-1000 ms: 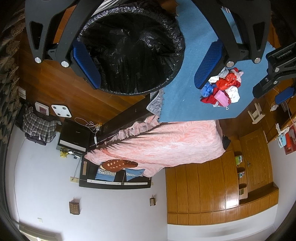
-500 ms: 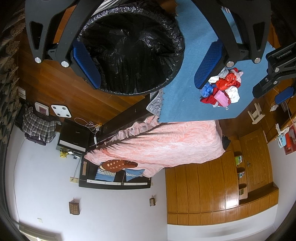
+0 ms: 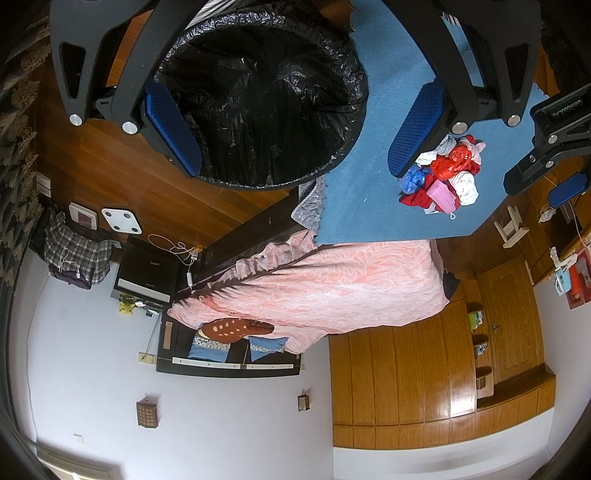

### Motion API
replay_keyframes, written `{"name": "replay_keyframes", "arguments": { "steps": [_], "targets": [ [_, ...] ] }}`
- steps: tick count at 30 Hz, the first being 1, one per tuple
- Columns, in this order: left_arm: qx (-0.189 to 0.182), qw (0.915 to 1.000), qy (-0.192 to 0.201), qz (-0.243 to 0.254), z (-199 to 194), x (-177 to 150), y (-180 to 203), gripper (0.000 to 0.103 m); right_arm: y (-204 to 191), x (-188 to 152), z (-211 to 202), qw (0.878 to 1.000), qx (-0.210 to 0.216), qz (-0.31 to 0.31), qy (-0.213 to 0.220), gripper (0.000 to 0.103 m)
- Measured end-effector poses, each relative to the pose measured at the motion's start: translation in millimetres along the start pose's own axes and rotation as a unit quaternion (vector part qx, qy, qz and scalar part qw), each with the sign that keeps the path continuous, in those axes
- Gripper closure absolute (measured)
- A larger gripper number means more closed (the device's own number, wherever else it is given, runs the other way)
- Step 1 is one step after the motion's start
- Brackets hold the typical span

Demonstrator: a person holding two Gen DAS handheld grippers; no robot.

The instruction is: Collect trash

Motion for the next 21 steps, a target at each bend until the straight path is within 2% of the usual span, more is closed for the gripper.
{"name": "replay_keyframes", "arguments": {
  "steps": [21],
  "targets": [
    [0.000,1.0000,-0.001,-0.002,-3.3,0.2,-0.6,0.006,-7.5,0.2,3.7,1.000,0.002,-0.002,-0.003,0.005]
  ]
}}
Point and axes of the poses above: each gripper's, at about its wrist camera, not at the fingertips, and z roughly the way its jaws point, y to its right, x to its top, the point moved 10 cm from there along z, roughly the way its jaws point, and after that the axes turned 11 degrees about -z, right-handed, at the moved point
